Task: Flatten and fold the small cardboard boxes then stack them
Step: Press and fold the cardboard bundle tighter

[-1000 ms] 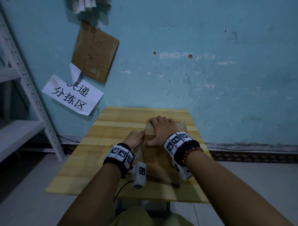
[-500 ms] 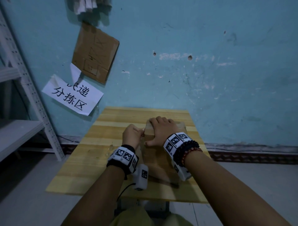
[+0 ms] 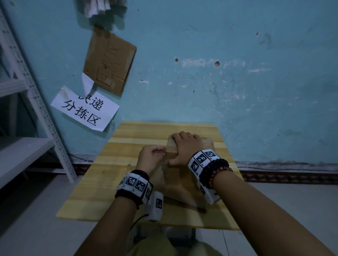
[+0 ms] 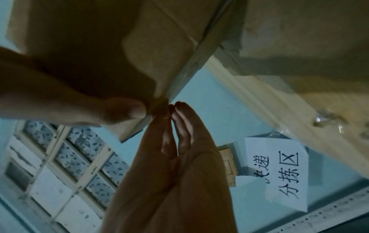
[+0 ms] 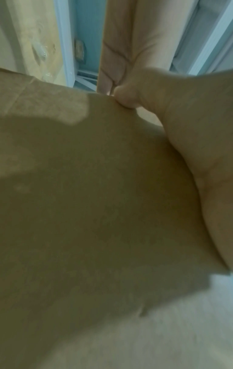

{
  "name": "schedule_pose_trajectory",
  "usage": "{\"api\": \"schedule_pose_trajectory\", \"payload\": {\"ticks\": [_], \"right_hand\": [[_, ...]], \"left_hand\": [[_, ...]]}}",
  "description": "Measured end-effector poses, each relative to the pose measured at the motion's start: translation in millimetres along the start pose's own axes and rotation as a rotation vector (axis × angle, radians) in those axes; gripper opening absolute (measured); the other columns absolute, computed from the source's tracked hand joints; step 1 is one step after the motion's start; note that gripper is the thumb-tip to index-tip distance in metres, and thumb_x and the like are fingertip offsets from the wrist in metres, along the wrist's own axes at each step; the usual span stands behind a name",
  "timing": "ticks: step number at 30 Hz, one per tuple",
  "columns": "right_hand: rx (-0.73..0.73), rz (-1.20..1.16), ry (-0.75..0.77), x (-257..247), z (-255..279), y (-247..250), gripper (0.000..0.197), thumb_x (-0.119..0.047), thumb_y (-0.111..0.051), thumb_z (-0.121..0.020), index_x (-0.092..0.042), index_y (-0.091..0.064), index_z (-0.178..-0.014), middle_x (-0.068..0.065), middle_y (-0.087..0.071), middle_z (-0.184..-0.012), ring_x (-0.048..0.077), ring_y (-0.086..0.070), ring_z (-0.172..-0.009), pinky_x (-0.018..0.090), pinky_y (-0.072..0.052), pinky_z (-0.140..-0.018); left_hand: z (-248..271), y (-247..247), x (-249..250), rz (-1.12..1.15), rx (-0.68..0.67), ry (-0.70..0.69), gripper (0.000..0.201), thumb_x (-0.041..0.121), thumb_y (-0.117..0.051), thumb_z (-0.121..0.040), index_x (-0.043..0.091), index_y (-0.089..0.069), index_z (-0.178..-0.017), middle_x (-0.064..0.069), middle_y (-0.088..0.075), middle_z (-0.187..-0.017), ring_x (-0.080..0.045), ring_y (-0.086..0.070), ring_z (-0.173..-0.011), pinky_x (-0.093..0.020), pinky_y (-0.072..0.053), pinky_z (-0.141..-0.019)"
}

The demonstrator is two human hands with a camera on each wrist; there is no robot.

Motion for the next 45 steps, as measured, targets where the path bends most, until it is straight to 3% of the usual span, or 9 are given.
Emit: {"api": "schedule_pose_trajectory", "payload": {"ticks": [2, 6, 14, 25, 29, 31, 38, 42, 45], "right_hand": [[-0.002, -0.003, -0.001, 0, 0, 0, 0.089, -0.067, -0.059, -0.07, -0.019, -0.026, -0.139, 0.005, -0.039, -0.136, 0.026, -0.038, -0.126, 0.042, -0.029, -0.106], [-0.001, 0.001, -0.001, -1, -1, -1, 0.089, -0.067, -0.059, -0.07, -0.019, -0.027, -0.138, 0.006, -0.04, -0.135, 0.026, -0.039, -0.125, 0.042, -0.029, -0.106], [0.004, 0.006, -0.006, -2, 0, -1, 0.087, -0.065, -0.059, -0.069, -0.019, -0.028, -0.137, 0.005, -0.041, -0.133, 0.026, -0.039, -0.124, 0.042, -0.03, -0.105], [-0.003, 0.006, -0.009, -2, 0, -1, 0.088, -0.066, -0.059, -0.069, -0.02, -0.028, -0.137, 0.005, -0.041, -0.133, 0.025, -0.039, -0.124, 0.042, -0.03, -0.105], [-0.011, 0.006, -0.012, -2, -1, -1, 0.088, -0.065, -0.059, -0.069, -0.02, -0.027, -0.137, 0.005, -0.04, -0.134, 0.025, -0.038, -0.125, 0.042, -0.029, -0.106], [-0.013, 0.005, -0.011, -2, -1, -1, 0.088, -0.065, -0.059, -0.069, -0.02, -0.027, -0.137, 0.005, -0.04, -0.133, 0.025, -0.038, -0.125, 0.042, -0.029, -0.106], [-0.012, 0.006, -0.017, -2, -2, -2, 0.087, -0.065, -0.059, -0.07, -0.02, -0.027, -0.137, 0.005, -0.04, -0.134, 0.025, -0.038, -0.125, 0.042, -0.03, -0.105], [-0.015, 0.016, -0.032, -2, -2, -2, 0.089, -0.068, -0.058, -0.069, -0.02, -0.027, -0.137, 0.005, -0.039, -0.135, 0.026, -0.038, -0.126, 0.043, -0.03, -0.106], [-0.013, 0.016, -0.027, -2, -1, -2, 0.088, -0.069, -0.057, -0.069, -0.019, -0.028, -0.137, 0.005, -0.039, -0.135, 0.026, -0.039, -0.126, 0.043, -0.03, -0.106]], "left_hand": [[0, -1, -3, -0.05, 0.024, -0.029, 0.03, -0.007, -0.056, -0.085, -0.007, -0.062, -0.114, -0.02, -0.066, -0.111, -0.023, -0.062, -0.1, -0.012, -0.048, -0.078], [3, -1, -2, -0.126, 0.045, -0.082, 0.025, -0.007, -0.056, -0.084, -0.006, -0.065, -0.107, -0.02, -0.067, -0.102, -0.015, -0.058, -0.087, 0.003, -0.043, -0.062], [4, 0, 6, -0.201, 0.033, -0.11, 0.021, -0.007, -0.06, -0.082, -0.008, -0.066, -0.102, -0.021, -0.066, -0.095, -0.013, -0.053, -0.075, 0.003, -0.042, -0.057], [3, 3, 14, -0.288, -0.067, -0.174, 0.017, -0.011, -0.058, -0.079, -0.011, -0.065, -0.095, -0.004, -0.053, -0.074, 0.003, -0.043, -0.058, 0.001, -0.039, -0.053], [2, 4, 20, -0.447, -0.1, -0.256, 0.01, -0.008, -0.058, -0.078, -0.012, -0.065, -0.083, -0.008, -0.051, -0.075, -0.014, -0.047, -0.065, -0.012, -0.031, -0.052], [1, 5, 22, -0.549, -0.14, -0.292, 0.008, -0.006, -0.058, -0.078, -0.01, -0.064, -0.08, -0.009, -0.048, -0.078, -0.017, -0.046, -0.075, -0.022, -0.028, -0.06], [0, 3, 33, -0.875, -0.22, -0.299, 0.02, 0.006, -0.055, -0.085, 0.011, -0.047, -0.067, -0.006, -0.042, -0.085, -0.03, -0.055, -0.093, -0.029, -0.032, -0.068], [2, 3, 29, -0.805, -0.201, -0.316, 0.013, 0.004, -0.055, -0.086, -0.004, -0.064, -0.085, -0.014, -0.052, -0.088, -0.03, -0.057, -0.094, -0.032, -0.042, -0.079], [-1, 9, 19, -0.459, -0.111, -0.219, 0.013, -0.008, -0.057, -0.082, -0.009, -0.069, -0.081, -0.021, -0.066, -0.089, -0.022, -0.057, -0.079, -0.023, -0.042, -0.068]]}}
Point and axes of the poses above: each hand's wrist, its own z-axis away from the middle knuckle, its own y-axis out of the back of the hand, x = y × z, the point moved 2 cm from there along -z, towards the middle knuckle
